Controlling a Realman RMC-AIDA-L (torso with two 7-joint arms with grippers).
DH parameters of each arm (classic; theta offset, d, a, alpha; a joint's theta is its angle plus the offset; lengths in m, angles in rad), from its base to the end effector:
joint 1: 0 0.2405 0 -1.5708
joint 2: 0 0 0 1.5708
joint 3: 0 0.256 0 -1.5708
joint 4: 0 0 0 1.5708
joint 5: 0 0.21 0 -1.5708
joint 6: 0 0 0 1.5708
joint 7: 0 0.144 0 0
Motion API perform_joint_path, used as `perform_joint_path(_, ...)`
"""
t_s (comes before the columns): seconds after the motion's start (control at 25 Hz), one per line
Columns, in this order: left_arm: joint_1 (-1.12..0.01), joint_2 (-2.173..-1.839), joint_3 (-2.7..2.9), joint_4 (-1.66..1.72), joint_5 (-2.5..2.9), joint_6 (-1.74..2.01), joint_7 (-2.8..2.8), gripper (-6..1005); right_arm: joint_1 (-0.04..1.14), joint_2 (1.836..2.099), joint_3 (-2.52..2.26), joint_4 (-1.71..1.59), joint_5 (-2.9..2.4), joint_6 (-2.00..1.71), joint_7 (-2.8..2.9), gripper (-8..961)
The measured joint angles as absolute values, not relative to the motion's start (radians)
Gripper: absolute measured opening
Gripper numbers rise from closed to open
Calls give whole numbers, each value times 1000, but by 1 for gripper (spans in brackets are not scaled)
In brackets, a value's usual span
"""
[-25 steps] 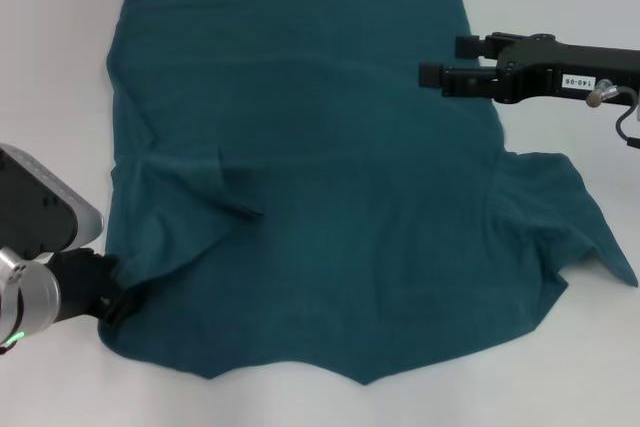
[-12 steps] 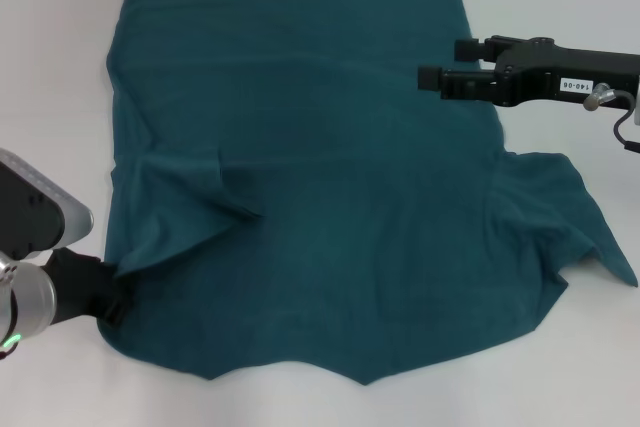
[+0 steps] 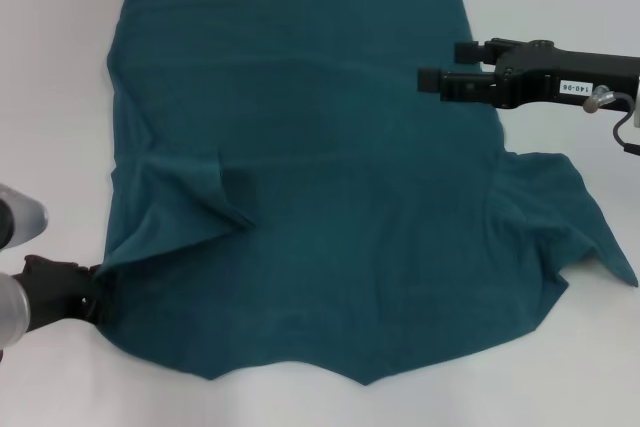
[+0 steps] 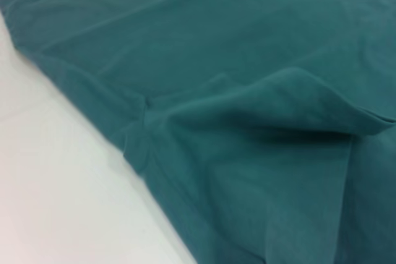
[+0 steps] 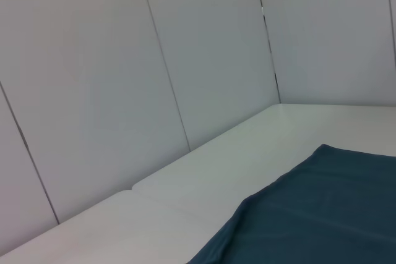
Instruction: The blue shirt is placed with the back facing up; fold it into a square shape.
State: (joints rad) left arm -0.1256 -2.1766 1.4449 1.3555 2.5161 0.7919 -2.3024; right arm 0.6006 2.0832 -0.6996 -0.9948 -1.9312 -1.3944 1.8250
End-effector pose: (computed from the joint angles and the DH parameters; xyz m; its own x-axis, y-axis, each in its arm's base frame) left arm -0.2794 0.3291 -0.0087 0.7907 0.5805 0.1942 0.5267 -0.4835 -0.6991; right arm 0.2052 0.3963 0.0706 0.7051 -0.3490 -0.6174 -0.6122 -0.7389 -0.2815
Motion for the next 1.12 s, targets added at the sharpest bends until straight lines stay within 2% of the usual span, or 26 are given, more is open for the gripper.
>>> perform_joint_path(0.68, -25, -2177, 1427, 1386, 2376, 787, -2303, 81, 607, 2084, -709, -991, -1931, -1394, 1824, 911)
perform_joint_path(1.12, -23, -2177, 1408, 1385, 2328, 797, -2307, 77, 606, 2085, -710, -991, -1931, -1396, 1824, 912)
